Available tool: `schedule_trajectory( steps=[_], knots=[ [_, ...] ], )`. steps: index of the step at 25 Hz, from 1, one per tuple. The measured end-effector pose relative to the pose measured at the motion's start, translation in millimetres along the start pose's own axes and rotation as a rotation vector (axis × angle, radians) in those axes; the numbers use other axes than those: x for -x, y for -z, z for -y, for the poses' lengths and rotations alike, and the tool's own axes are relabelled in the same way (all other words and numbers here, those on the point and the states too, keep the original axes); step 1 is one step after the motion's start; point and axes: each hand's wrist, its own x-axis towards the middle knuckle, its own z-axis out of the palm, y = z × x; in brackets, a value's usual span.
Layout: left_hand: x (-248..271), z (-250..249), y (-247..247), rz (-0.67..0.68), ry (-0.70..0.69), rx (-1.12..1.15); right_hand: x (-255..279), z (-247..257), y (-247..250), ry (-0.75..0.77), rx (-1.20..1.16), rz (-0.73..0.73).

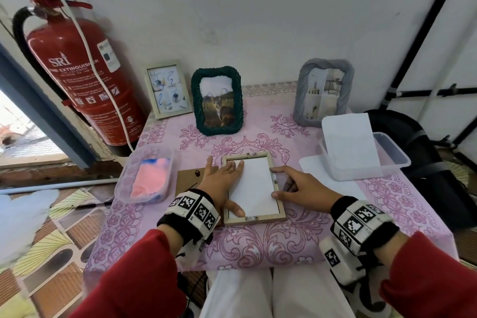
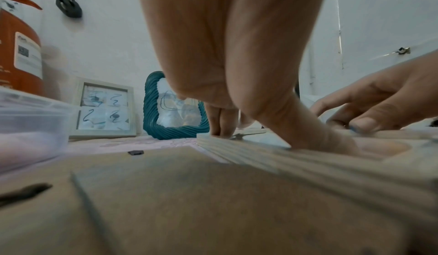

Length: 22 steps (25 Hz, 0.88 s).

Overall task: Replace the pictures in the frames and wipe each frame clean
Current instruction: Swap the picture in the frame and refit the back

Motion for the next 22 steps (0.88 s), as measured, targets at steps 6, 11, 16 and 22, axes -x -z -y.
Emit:
schedule_trajectory(
  steps=[6, 11, 16, 22],
  knots=[
    [7.4, 3.0, -0.5, -0.021, -0.01, 0.099, -0.2, -1.0, -0.9, 0.003, -0.009, -0.002],
    [16.2, 1.2, -6.8, -0.162, 0.036, 0.328, -1.2, -2.8, -2.9, 0.01, -0.004, -0.011],
    [20.4, -3.7, -4.5, -0.248, 0.04, 0.488, -0.3, -4.8, -5.7, 0.025, -0.007, -0.029],
    [23.2, -7.6, -3.6, -0.274, 0.032, 0.747, 1.1, -1.6, -5.2, 0.022, -0.007, -0.013]
  ],
)
